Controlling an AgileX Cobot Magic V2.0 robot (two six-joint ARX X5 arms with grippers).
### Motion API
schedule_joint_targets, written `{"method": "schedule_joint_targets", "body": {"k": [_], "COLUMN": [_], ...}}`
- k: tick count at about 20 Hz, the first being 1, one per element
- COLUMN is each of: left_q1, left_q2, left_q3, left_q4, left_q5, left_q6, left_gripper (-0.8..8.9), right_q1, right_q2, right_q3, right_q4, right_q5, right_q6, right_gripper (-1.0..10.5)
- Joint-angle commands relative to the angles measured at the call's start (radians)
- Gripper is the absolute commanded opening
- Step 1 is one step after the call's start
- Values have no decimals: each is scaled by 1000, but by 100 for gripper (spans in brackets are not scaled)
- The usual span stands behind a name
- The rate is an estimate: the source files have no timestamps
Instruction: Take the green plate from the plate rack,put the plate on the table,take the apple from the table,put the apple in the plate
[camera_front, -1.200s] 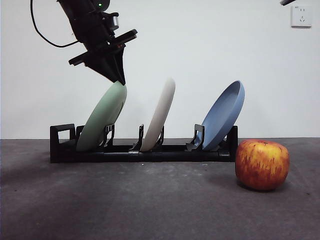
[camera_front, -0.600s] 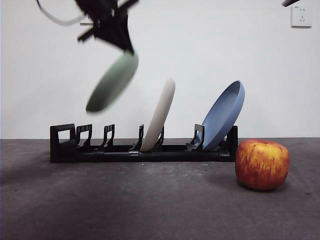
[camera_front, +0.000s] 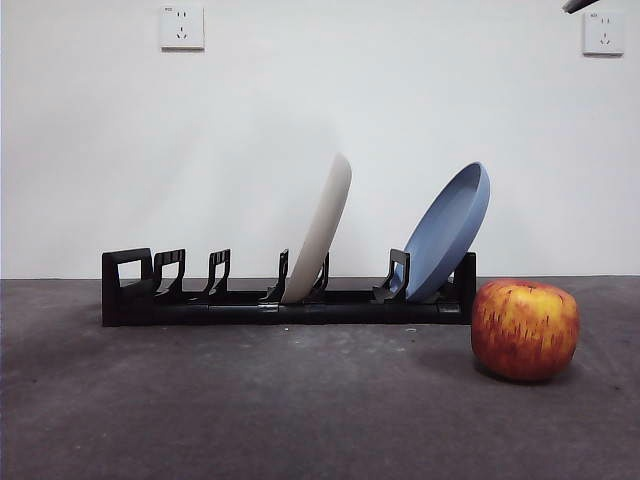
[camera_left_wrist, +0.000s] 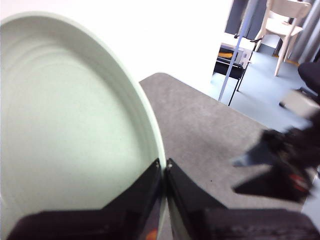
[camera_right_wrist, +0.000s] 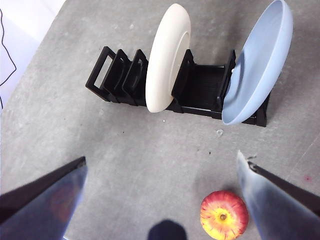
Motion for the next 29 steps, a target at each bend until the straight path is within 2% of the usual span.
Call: {"method": "schedule_joint_targets", "body": {"k": [1, 4, 7, 9, 12, 14, 17, 21, 23, 25, 29], "left_q1": [-162, -372, -541, -604, -644, -645, -617, -546, -499, -449, -395], "left_q2": [-119, -301, -464, -537, -561, -537, -475, -309, -237, -166, -51], "left_q3": [-142, -459, -830, -1061, -1313, -1444, -1563, -1577, -1577, -1577, -1577], "left_q4": [-5, -5, -5, -5, -4, 69, 286, 527, 616, 661, 663], "left_q5": [-188, -388, -524, -573, -672, -728, -726, -714, -642, -565, -529], "left_q6": [69, 63, -53, -178, -333, -364, -325, -172, -108, -86, -87], "left_gripper": [-9, -9, -9, -9, -9, -9, -9, -9, -9, -9, -9], "right_q1": [1, 1, 1, 1, 1, 1, 1, 1, 1, 1, 1], "right_q2": [2, 2, 2, 2, 2, 2, 2, 2, 2, 2, 2], "right_q3": [5, 5, 5, 5, 5, 5, 5, 5, 5, 5, 5], "right_q4": [2, 1, -5, -11, -21, -24, -24, -26, -28, -28, -28], "right_q5": [-2, -2, -2, -1, -1, -2, -2, -1, 0, 2, 2], "right_q6": [-12, -11, -11, -11, -11, -11, -11, -11, -11, -11, -11], "right_gripper": [501, 501, 501, 501, 501, 501, 501, 501, 501, 501, 501]}}
